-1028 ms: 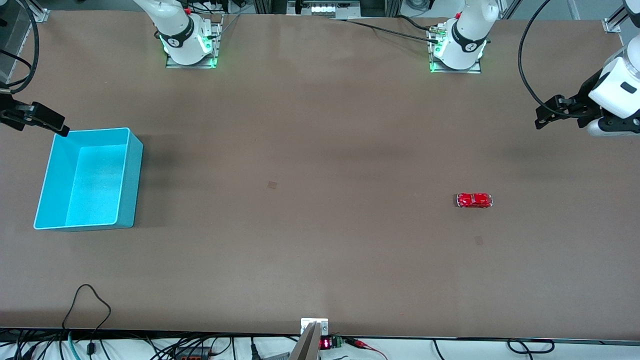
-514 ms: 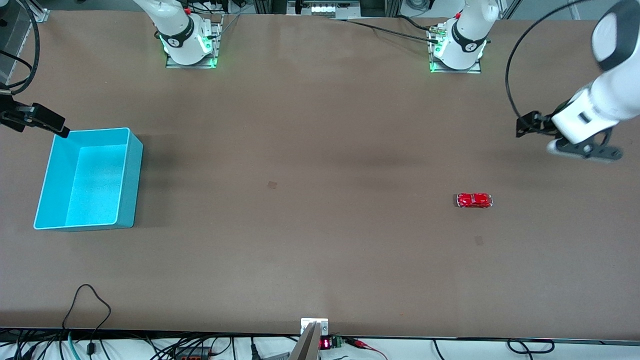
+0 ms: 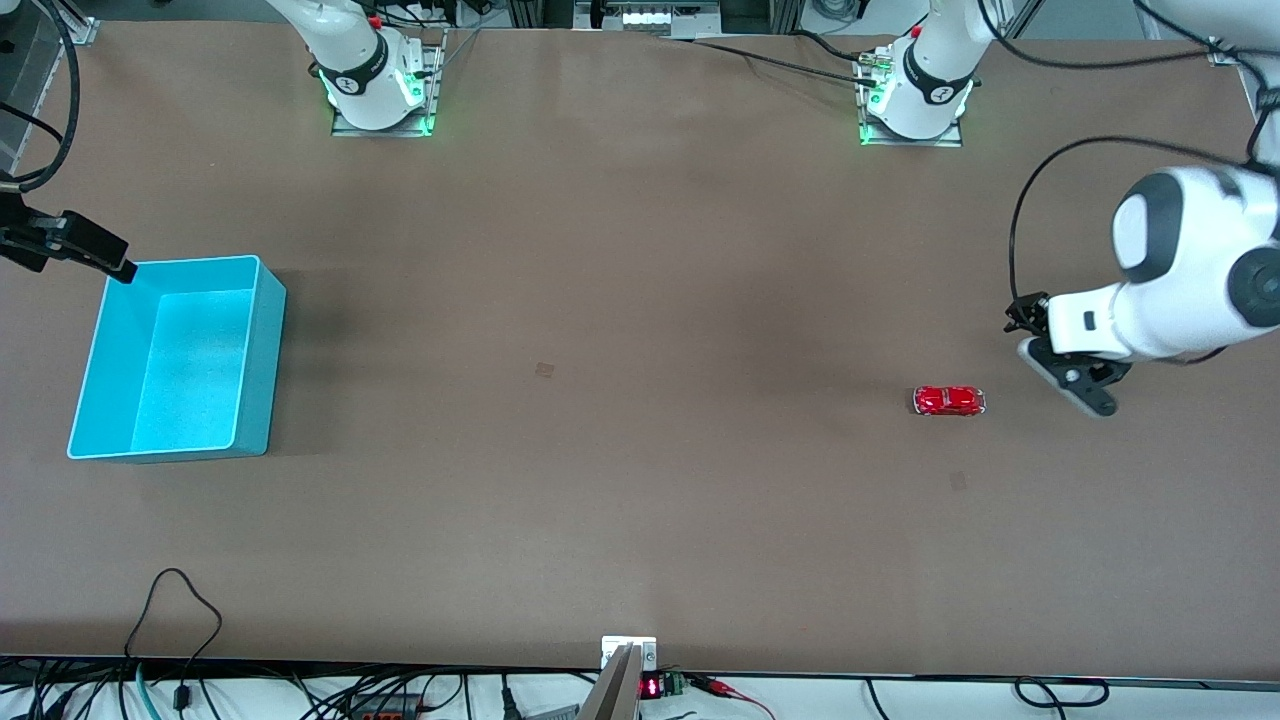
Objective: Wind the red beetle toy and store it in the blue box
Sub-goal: 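Move the left gripper over the red toy car, then lower the left gripper onto the red car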
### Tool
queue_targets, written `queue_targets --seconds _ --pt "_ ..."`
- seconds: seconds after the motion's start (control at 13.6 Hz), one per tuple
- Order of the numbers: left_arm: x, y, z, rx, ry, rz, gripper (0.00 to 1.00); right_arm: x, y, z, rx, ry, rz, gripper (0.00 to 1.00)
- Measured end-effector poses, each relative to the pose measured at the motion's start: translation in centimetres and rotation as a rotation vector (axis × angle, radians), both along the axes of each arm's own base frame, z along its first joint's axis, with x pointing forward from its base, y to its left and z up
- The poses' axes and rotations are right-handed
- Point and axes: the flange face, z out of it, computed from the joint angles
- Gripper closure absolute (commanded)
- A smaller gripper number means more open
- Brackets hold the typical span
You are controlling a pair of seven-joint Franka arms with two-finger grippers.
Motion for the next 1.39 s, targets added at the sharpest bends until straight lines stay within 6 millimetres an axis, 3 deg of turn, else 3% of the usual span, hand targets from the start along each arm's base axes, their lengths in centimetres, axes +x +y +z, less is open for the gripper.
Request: queue_targets --seconds 0.51,0.88,1.17,1.39 --pt "1.5 -2.4 -5.7 -0.042 -0.017 -0.366 0.0 0.4 1.2 -0.7 0.002 0.013 0.022 0.0" --pt "2.6 -3.4 -9.4 -0.077 -0.073 -0.619 0.0 1.1 0.3 -2.5 0.005 0.043 0.006 0.0" --pt "2.8 -3.5 -11.4 -0.079 -0.118 -0.693 0.0 1.1 0.2 -2.5 0.005 0.044 0.005 0.0" --pt "1.5 -3.6 -13.1 -0.082 -0.122 -0.702 0.01 1.2 0.2 -2.7 0.005 0.048 0.005 0.0"
